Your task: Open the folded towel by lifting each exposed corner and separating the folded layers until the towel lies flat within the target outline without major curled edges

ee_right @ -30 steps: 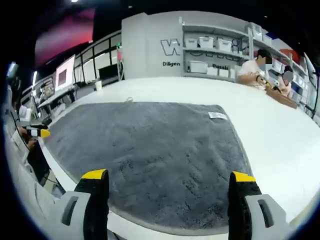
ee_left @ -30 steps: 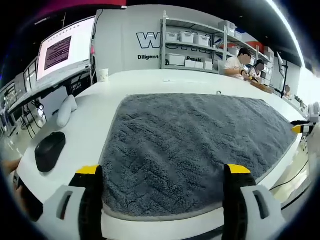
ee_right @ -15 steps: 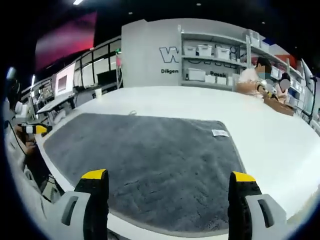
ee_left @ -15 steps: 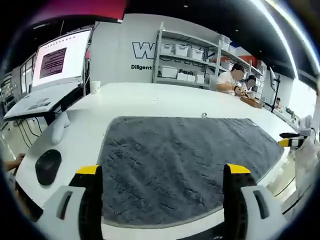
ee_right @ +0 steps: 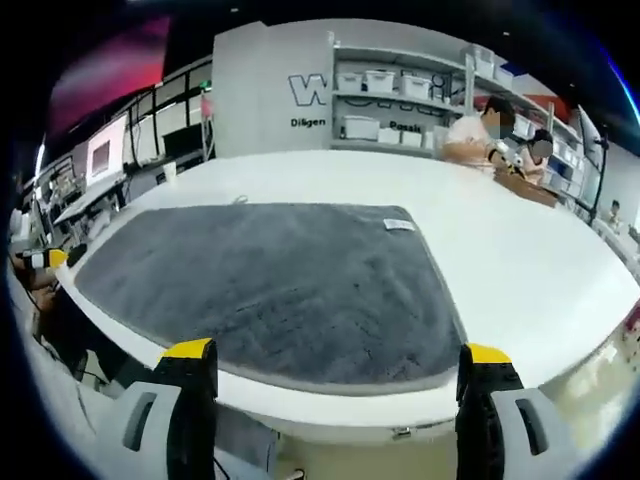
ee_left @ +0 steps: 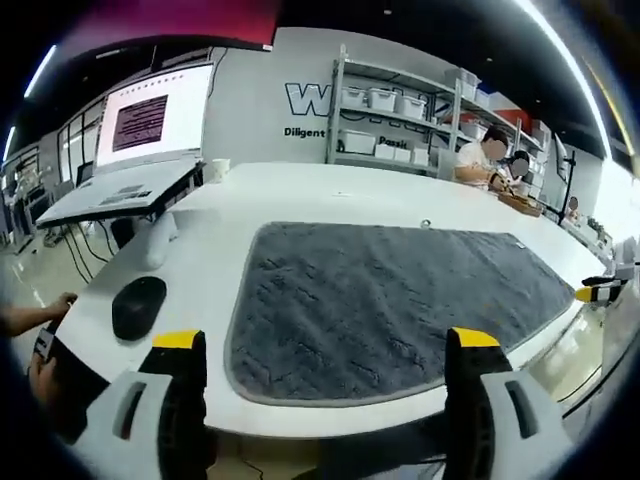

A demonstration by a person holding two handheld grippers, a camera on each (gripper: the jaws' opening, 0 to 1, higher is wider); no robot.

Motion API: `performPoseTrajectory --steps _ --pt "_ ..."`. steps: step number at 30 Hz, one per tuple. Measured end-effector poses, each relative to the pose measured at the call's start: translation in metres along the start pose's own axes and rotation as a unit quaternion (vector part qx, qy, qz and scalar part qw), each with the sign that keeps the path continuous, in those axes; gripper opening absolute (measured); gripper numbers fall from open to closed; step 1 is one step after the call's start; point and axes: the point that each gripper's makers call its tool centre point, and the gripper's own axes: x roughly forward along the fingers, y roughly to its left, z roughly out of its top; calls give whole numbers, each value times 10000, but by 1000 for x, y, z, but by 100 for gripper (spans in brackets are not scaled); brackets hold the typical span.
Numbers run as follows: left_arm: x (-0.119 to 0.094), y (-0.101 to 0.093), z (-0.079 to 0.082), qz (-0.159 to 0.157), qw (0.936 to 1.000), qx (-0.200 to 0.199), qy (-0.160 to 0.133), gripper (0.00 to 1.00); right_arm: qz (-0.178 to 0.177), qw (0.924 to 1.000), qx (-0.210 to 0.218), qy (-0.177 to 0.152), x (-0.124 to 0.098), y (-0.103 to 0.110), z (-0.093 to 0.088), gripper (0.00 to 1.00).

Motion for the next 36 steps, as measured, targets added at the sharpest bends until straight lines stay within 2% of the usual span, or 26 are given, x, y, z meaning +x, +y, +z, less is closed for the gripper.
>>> performPoseTrajectory --steps 6,8,12,21,23,26,27,32,36 --pt "-5 0 -8 -1 10000 0 11 98 -84 9999 73 -5 -10 -3 -7 99" --pt "-12 0 -15 11 10000 -4 18 98 -166 9998 105 91 -18 -4 -17 99" --pt "-25 -1 -22 4 10000 -49 -35 98 -62 9999 115 -40 -30 10 -18 99" --pt "-29 -20 -30 -215 9997 -11 -61 97 135 9993 -110 -326 -42 35 -3 99" --pt "-28 -36 -29 -383 9992 92 -95 97 240 9989 -245 -331 -40 49 0 99" --pt "-30 -47 -30 -539 9984 143 -81 98 456 9979 -305 -357 -35 65 3 99" --pt "-30 -48 -29 -555 9983 145 -95 98 544 9973 -349 -357 -34 71 4 99" --pt "-30 -55 -30 -679 9976 74 -138 98 544 9969 -471 -321 -31 78 9 99" --pt "-31 -55 -29 -721 9972 44 -184 97 536 9964 -504 -433 -34 82 17 99"
